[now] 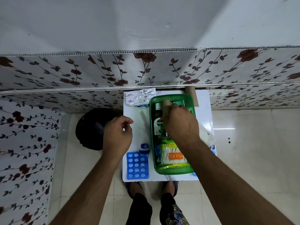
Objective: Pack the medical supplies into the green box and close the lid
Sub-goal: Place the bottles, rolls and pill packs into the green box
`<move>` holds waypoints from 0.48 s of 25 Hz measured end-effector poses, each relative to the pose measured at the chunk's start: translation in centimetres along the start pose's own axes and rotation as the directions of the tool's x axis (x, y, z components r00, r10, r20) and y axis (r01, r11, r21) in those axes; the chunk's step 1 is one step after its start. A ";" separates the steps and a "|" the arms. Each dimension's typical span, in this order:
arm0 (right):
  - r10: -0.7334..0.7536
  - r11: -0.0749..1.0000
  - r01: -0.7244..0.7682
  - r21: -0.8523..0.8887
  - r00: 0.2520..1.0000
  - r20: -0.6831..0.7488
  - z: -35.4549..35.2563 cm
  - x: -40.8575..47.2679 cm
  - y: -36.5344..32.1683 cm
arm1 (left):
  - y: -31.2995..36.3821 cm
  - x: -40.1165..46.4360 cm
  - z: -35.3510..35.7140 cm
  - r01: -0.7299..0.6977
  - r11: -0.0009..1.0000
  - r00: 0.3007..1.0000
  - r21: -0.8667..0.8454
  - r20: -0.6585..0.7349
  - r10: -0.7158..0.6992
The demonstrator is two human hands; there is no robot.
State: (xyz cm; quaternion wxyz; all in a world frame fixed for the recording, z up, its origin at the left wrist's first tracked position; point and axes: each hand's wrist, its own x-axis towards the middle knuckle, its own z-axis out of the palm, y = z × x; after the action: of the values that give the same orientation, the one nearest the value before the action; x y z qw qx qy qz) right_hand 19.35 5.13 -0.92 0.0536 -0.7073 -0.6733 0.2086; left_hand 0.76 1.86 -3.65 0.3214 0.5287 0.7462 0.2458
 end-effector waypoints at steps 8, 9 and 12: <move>0.395 0.847 -0.275 0.455 0.898 -0.193 -3.5 -3.6 7.0 | -3.9 -3.4 -0.7 0.118 0.958 0.900 0.260 0.380 -0.214; 0.439 0.833 -0.325 0.449 0.881 -0.177 -3.4 -3.9 8.5 | -4.2 -4.2 -0.5 0.115 0.949 0.885 0.295 0.404 -0.233; 0.468 0.836 -0.403 0.372 0.878 -0.101 -1.7 -4.5 11.6 | -4.9 -5.6 0.3 0.054 0.913 0.879 0.403 0.416 -0.235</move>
State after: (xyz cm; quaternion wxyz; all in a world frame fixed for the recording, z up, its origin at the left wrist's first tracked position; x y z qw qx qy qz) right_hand 30.74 0.09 -2.50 0.1890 -0.8385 -0.4395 0.2609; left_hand -0.82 -4.98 -6.08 0.3965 0.5652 0.7210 -0.0594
